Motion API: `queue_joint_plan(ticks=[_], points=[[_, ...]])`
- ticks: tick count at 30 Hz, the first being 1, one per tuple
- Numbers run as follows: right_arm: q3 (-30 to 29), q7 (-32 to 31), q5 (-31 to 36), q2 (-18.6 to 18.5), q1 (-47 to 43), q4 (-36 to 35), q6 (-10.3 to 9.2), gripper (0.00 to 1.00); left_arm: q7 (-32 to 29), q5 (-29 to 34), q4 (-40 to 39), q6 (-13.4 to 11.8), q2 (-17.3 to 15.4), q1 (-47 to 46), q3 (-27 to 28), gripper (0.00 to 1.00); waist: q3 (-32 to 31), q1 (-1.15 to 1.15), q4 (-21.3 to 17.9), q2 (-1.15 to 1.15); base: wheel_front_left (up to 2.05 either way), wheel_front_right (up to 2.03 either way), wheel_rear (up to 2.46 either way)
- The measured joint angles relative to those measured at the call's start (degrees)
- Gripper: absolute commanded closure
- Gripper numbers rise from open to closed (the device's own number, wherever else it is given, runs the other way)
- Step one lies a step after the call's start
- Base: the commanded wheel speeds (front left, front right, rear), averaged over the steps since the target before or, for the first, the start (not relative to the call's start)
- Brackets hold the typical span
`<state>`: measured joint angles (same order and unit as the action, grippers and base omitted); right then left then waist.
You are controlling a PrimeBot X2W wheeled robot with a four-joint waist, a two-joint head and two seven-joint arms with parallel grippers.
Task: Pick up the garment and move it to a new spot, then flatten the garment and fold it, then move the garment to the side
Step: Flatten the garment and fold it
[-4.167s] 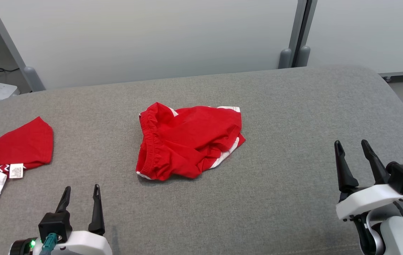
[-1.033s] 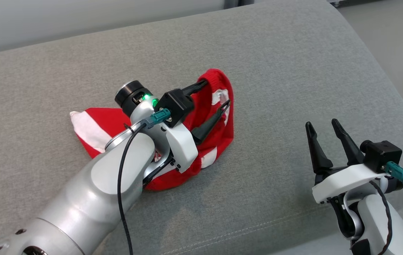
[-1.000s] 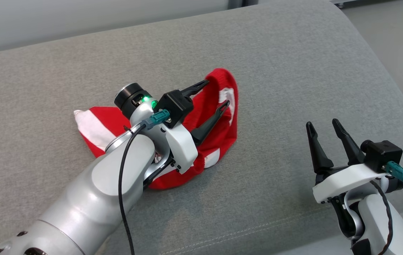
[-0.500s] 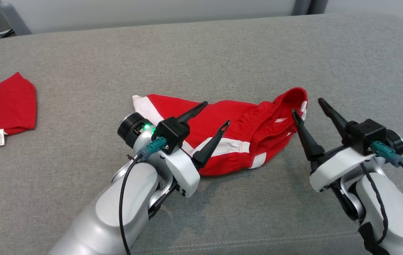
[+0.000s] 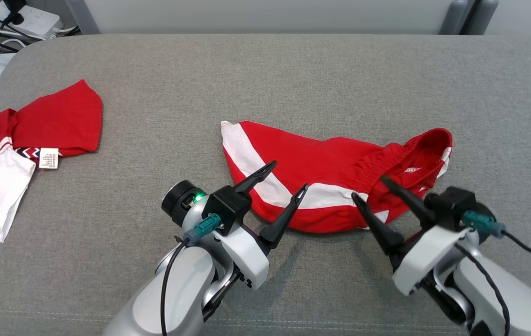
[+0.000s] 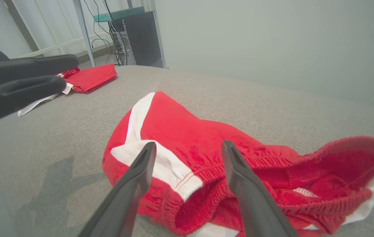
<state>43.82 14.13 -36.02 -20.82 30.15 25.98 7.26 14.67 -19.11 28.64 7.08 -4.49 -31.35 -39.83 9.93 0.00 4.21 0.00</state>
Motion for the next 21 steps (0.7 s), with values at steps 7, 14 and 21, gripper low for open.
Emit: queue_joint_plan(ticks=[7,14,21], points=[[2.9,-0.1,-6.6,-2.0,-3.8,-1.0,-0.01,0.00,0.0,0.9,0.1,0.2,0.4,0.7,0.5,0.00,0.0,0.00,-0.1,0.00,0.00,0.00,0.00],[3.4,-0.1,-11.6,-0.7,-3.6,-0.6,-0.01,0.00,0.0,0.9,0.6,0.4,0.7,0.7,0.2,0.00,-0.1,0.00,0.0,0.00,0.00,0.00,0.00],[4.4,-0.7,-18.2,0.2,-2.1,1.2,-0.01,0.00,0.0,-0.1,1.2,0.4,1.4,1.1,-0.3,0.00,0.1,0.00,1.9,0.00,0.00,0.00,0.00]])
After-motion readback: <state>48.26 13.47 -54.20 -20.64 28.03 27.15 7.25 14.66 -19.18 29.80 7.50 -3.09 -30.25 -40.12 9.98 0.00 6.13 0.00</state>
